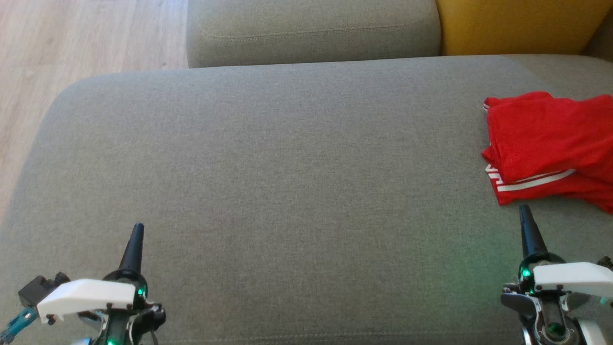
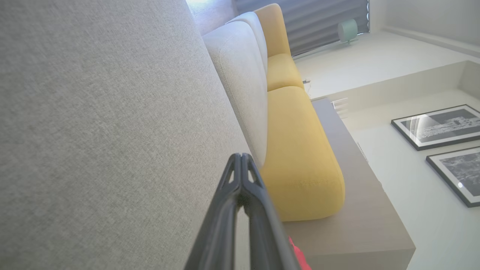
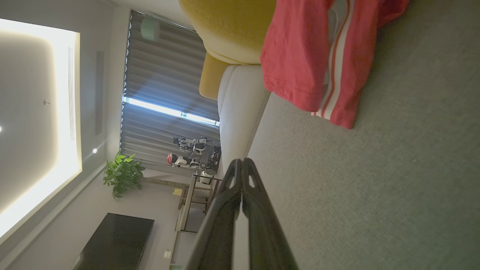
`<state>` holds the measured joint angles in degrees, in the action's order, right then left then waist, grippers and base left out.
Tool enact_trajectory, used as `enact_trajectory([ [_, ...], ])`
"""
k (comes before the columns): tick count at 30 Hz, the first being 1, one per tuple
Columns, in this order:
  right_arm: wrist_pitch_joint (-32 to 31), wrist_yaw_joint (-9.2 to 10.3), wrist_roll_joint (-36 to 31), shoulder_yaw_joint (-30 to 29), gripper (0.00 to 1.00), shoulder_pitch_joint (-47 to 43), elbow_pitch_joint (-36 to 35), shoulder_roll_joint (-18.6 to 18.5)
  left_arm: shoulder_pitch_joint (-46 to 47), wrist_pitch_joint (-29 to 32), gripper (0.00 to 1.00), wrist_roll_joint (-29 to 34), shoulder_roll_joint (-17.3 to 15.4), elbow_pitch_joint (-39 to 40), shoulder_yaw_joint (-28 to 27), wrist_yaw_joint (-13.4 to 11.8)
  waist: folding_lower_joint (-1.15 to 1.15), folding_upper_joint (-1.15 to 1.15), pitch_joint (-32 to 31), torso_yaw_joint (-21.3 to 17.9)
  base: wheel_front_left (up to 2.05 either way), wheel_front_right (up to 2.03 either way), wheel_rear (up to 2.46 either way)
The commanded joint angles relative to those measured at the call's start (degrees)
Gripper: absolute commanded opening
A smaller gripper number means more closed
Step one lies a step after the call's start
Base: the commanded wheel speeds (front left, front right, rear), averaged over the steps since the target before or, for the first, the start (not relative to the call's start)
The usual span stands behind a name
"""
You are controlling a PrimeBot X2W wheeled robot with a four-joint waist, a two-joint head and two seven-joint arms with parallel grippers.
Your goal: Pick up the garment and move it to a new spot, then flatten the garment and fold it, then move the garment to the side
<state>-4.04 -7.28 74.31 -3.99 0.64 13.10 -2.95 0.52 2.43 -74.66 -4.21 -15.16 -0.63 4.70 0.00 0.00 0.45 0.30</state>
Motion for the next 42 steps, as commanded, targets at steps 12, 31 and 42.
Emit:
enact_trajectory([
  [12, -0.6, -0.18, 8.5, 0.2, 0.00, 4.0, -0.7, -1.2, 4.4, 1.8, 0.00, -7.7, 0.4, 1.3, -3.5, 1.5, 0.00, 0.00, -0.1, -0.1, 0.00, 0.00, 0.00],
  [31, -1.1, -0.21, 19.3, -0.9, 0.00, 5.4, 0.8, -1.1, 5.7, 4.1, 0.00, -17.5, 1.3, 1.1, -6.0, 2.8, 0.00, 0.00, -0.3, -0.3, 0.00, 0.00, 0.00],
  [42, -1.3, -0.21, 19.1, -1.1, 0.00, 5.4, 0.8, -1.0, 5.7, 4.1, 0.00, -17.5, 1.3, 1.1, -5.9, 2.8, 0.00, 0.00, -0.3, -0.3, 0.00, 0.00, 0.00],
])
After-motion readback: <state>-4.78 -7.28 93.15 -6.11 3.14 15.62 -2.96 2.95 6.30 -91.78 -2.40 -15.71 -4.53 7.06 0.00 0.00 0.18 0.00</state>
